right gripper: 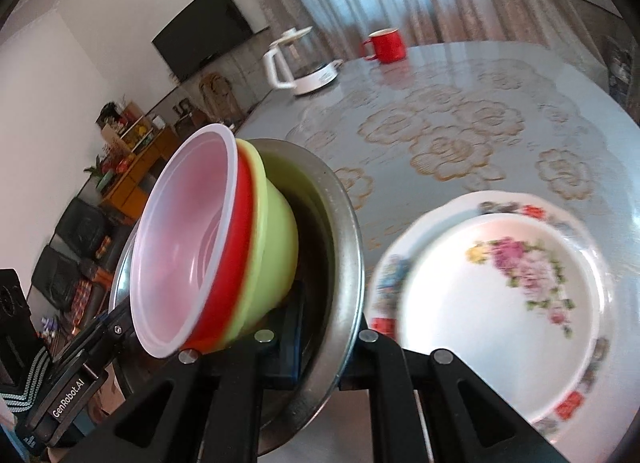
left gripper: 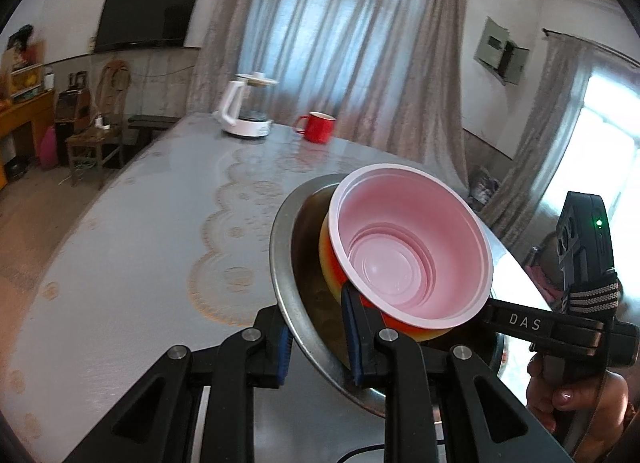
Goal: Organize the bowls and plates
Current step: 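Carry the steel bowl with both grippers over the plate stack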
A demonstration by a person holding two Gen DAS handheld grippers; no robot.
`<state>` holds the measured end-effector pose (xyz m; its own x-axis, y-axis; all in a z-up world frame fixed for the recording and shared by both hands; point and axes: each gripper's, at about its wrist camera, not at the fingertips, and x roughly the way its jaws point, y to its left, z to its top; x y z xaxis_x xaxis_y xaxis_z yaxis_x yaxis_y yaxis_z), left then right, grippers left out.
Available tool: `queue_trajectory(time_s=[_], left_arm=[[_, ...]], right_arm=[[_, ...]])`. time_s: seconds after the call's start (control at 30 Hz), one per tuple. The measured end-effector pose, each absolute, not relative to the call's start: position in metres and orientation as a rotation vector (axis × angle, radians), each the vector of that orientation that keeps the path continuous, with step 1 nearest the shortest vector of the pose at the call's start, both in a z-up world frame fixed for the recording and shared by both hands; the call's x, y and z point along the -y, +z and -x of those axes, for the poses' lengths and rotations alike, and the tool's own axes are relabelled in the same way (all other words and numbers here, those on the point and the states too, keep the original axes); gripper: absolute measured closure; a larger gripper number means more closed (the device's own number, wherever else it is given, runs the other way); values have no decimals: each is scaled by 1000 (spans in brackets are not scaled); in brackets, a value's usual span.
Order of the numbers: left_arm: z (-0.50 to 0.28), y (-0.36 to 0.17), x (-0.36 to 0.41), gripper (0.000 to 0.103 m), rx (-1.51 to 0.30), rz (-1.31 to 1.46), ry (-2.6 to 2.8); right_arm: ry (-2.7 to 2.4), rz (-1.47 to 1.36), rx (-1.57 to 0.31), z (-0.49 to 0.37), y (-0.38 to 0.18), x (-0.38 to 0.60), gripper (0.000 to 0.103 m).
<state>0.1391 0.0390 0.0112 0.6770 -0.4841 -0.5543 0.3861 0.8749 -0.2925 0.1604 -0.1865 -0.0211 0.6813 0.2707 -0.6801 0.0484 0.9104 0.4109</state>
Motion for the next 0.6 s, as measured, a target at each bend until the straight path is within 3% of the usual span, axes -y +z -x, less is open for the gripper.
queue_trajectory(time_s=[0.6], left_arm=[[-145,0,69,79,-712,110,-667]], right_arm=[[-97,-507,-778,-114,-25,283,94]])
